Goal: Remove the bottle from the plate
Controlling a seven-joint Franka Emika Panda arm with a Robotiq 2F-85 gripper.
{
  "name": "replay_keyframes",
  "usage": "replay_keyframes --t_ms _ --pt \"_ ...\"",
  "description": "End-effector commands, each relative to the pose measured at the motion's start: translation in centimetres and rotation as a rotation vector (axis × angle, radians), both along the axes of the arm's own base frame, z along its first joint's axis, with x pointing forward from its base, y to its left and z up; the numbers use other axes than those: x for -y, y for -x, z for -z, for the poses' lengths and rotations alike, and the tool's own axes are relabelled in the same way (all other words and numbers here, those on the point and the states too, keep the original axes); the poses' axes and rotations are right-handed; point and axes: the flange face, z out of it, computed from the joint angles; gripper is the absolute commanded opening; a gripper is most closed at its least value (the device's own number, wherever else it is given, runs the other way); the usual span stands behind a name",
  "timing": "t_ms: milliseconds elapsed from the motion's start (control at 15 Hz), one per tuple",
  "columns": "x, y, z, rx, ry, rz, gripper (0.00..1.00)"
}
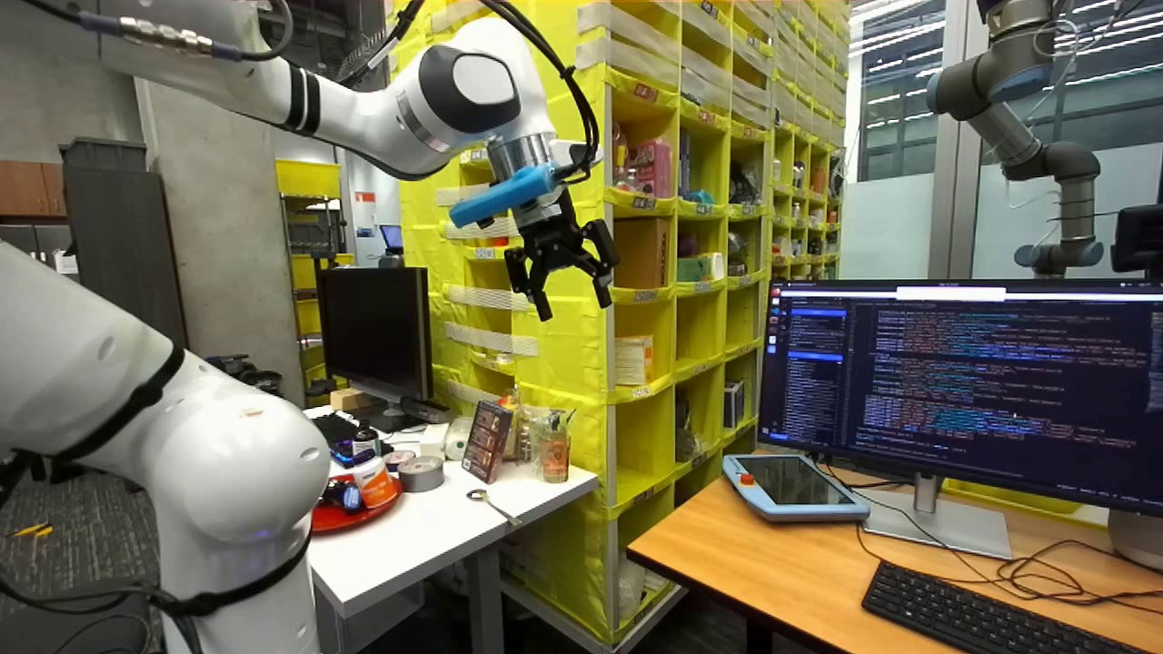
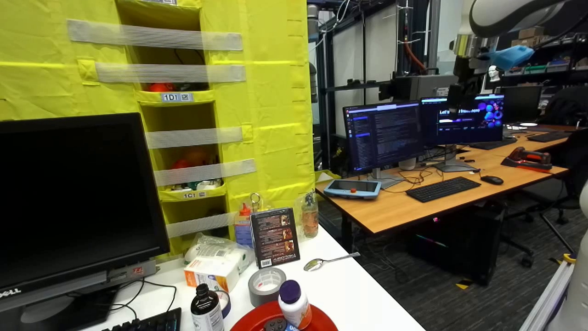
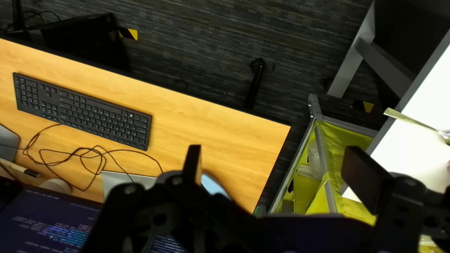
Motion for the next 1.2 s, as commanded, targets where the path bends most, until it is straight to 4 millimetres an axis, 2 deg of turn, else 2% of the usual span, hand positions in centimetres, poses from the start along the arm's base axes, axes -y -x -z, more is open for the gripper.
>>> replay_keyframes --t_ms 0,600,733,800,933,1133 --pt "0.0 0.0 0.0 -0.001 0.000 0.000 1.00" --pt "0.0 0.0 0.0 -0.001 0.000 0.000 1.00" --pt "-1.0 -0.9 0.6 -0.024 0.015 -0.019 1.00" --pt "-1.7 -1.4 1.0 -0.036 0.024 -0.037 1.00" --pt "-4.6 -2.6 2.8 -0.087 0.070 -0.077 1.00" --pt "-10.6 -5.1 7.3 -0.198 0.163 -0.132 1.00"
